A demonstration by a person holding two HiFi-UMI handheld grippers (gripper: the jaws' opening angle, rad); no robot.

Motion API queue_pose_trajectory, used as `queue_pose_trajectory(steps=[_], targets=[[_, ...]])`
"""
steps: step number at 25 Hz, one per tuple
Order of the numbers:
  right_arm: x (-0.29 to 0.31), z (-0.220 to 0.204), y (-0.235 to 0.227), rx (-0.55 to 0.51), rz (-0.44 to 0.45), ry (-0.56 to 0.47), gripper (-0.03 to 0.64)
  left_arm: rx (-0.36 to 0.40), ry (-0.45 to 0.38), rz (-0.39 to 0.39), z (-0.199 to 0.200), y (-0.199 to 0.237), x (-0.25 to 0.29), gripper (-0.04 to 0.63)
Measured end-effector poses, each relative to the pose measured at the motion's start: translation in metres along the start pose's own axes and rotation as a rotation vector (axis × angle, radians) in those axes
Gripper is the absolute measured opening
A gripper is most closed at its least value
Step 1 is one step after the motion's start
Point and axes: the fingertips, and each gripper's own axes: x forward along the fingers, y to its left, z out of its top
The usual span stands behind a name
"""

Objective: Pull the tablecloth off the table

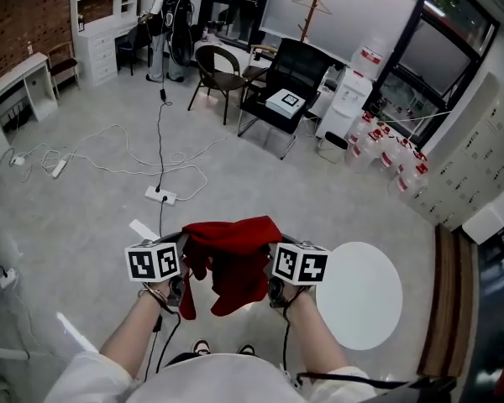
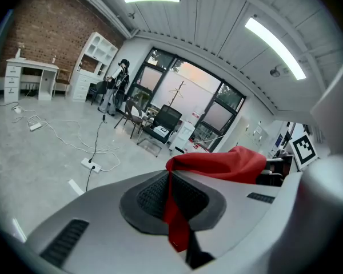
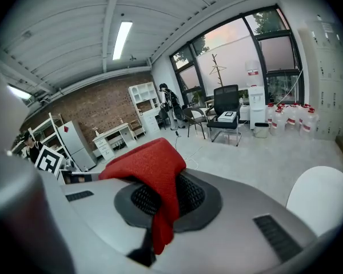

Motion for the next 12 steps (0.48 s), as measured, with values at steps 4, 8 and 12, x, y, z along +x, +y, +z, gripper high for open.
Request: queue_pose_trajectory(steps=[4, 8, 12], targets=[[-0.011, -0.003, -0.019, 0.025, -0.021, 0.005, 0.040, 0.020, -0.033, 0.029, 0.002, -0.023, -0.003, 0.023], [-0.018, 0.001, -0.031, 0.031, -0.002, 0.000, 0.040, 0.037, -0.043, 0.042, 0.006, -0.040, 0.002, 0.023], [-0.026, 0.002, -0.045, 0.045, 0.002, -0.019, 0.040, 0.054, -0.055, 0.051, 0.006, -0.054, 0.007, 0.023]])
